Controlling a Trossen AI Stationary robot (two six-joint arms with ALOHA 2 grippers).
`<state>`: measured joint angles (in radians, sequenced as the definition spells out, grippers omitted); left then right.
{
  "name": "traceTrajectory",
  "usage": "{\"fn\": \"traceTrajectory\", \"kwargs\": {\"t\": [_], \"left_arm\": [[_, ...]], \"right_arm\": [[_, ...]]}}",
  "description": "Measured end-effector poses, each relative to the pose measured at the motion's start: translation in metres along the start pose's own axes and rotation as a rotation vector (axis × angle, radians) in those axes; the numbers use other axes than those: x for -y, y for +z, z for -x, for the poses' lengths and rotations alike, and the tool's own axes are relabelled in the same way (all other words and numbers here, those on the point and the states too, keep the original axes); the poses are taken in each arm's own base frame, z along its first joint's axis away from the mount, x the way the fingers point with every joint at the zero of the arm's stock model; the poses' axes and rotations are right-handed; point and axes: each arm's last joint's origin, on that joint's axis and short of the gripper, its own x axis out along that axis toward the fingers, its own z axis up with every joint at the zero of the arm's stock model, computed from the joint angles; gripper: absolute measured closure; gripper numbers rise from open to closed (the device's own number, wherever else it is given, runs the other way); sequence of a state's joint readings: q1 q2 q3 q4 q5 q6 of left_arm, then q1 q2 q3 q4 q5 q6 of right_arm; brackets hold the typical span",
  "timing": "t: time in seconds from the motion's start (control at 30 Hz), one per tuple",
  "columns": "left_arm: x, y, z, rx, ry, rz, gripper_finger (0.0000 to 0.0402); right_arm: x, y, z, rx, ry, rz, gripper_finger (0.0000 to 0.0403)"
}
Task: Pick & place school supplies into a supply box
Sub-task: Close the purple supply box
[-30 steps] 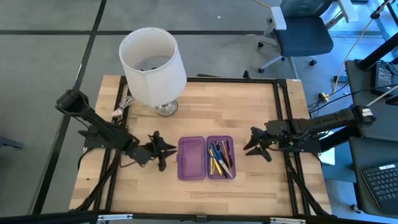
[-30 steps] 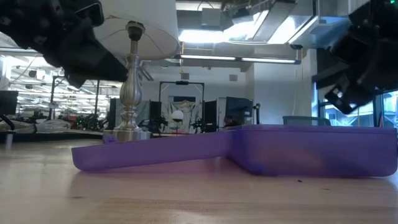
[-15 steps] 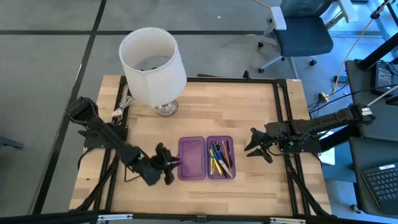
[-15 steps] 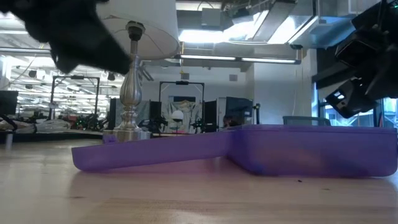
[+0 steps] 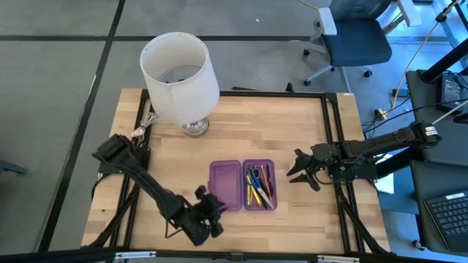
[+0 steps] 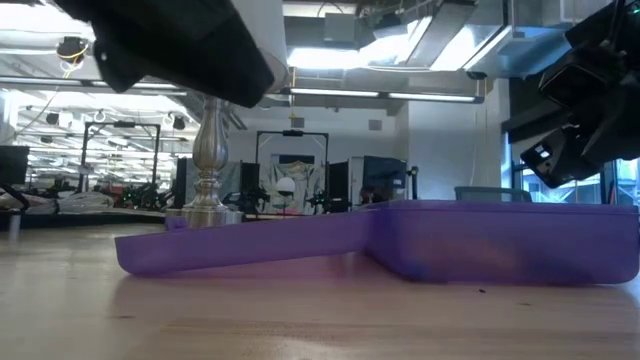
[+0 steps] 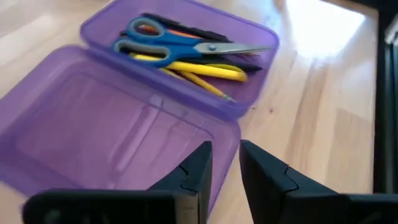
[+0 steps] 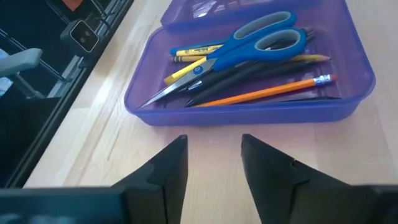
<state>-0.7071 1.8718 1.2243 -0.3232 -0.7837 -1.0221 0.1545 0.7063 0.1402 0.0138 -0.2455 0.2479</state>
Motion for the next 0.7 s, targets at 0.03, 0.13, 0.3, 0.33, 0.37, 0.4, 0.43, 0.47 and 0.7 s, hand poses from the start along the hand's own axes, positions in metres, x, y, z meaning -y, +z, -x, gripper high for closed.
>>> {"fn": "traceTrajectory", "kwargs": {"t": [0.03, 0.13, 0.3, 0.33, 0.37, 0.4, 0.43, 0.47, 0.7], "left_arm": [[0.001, 0.000, -0.002, 0.006, -0.006, -0.019, 0.0327], [0.005, 0.002, -0.006, 0.023, -0.035, -0.021, 0.0327], [0.006, 0.005, -0.011, 0.011, -0.066, -0.014, 0.0327], [0.005, 0.006, -0.011, 0.016, -0.062, -0.007, 0.0327], [0.005, 0.007, -0.012, 0.022, -0.060, -0.002, 0.0327], [0.005, 0.007, -0.012, 0.029, -0.060, 0.003, 0.0327], [0.006, 0.008, -0.012, 0.042, -0.058, 0.006, 0.0326], [0.006, 0.009, -0.012, 0.062, -0.054, 0.012, 0.0324], [0.011, 0.014, -0.011, 0.118, -0.075, 0.065, 0.0246]], "right_arm": [[0.000, 0.000, 0.000, 0.000, 0.000, 0.007, 0.0249], [0.000, 0.000, 0.000, 0.000, 0.000, 0.022, 0.0249], [0.000, 0.000, 0.000, -0.005, -0.001, 0.037, 0.0249], [0.000, 0.000, 0.000, -0.005, -0.001, 0.043, 0.0249], [0.000, -0.001, 0.000, -0.005, -0.001, 0.045, 0.0249], [0.000, -0.001, 0.000, -0.005, -0.001, 0.046, 0.0249], [0.000, -0.001, 0.000, -0.006, -0.001, 0.046, 0.0249], [0.000, -0.001, 0.000, -0.009, -0.001, 0.045, 0.0249], [0.001, -0.005, 0.000, -0.051, -0.011, 0.035, 0.0249]]}}
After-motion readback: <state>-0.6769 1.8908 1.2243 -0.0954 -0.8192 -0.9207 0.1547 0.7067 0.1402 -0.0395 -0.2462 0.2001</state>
